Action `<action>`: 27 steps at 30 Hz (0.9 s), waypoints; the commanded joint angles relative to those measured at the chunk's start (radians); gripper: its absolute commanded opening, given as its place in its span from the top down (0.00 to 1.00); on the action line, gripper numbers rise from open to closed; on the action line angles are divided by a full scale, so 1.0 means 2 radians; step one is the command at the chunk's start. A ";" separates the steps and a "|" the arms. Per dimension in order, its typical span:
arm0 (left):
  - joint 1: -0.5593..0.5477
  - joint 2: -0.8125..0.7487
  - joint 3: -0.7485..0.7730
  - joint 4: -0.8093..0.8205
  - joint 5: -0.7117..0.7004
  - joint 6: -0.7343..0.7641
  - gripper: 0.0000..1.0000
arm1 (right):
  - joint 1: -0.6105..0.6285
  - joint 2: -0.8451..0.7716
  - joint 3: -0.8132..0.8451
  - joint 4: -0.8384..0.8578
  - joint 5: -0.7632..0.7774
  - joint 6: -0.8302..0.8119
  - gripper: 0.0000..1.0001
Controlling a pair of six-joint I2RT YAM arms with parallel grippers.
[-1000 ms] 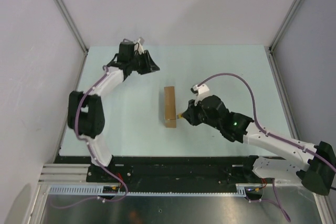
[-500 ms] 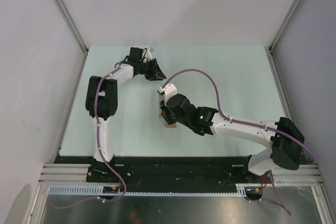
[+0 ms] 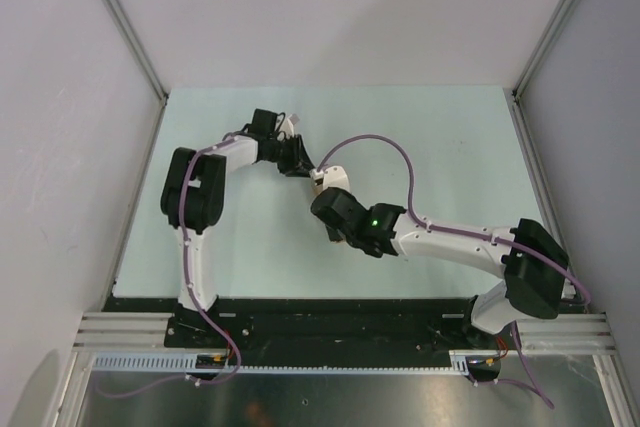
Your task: Unpack the express box
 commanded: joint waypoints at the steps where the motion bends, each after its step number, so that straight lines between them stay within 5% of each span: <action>1: -0.006 -0.079 -0.043 0.004 -0.022 0.004 0.69 | 0.004 -0.026 0.020 -0.071 0.050 0.042 1.00; 15: -0.021 -0.153 -0.105 0.006 -0.021 -0.001 0.68 | -0.018 -0.054 0.004 -0.126 0.115 0.131 1.00; 27: -0.032 -0.186 -0.104 0.006 -0.010 0.004 0.64 | -0.106 -0.101 -0.067 -0.115 0.109 0.169 1.00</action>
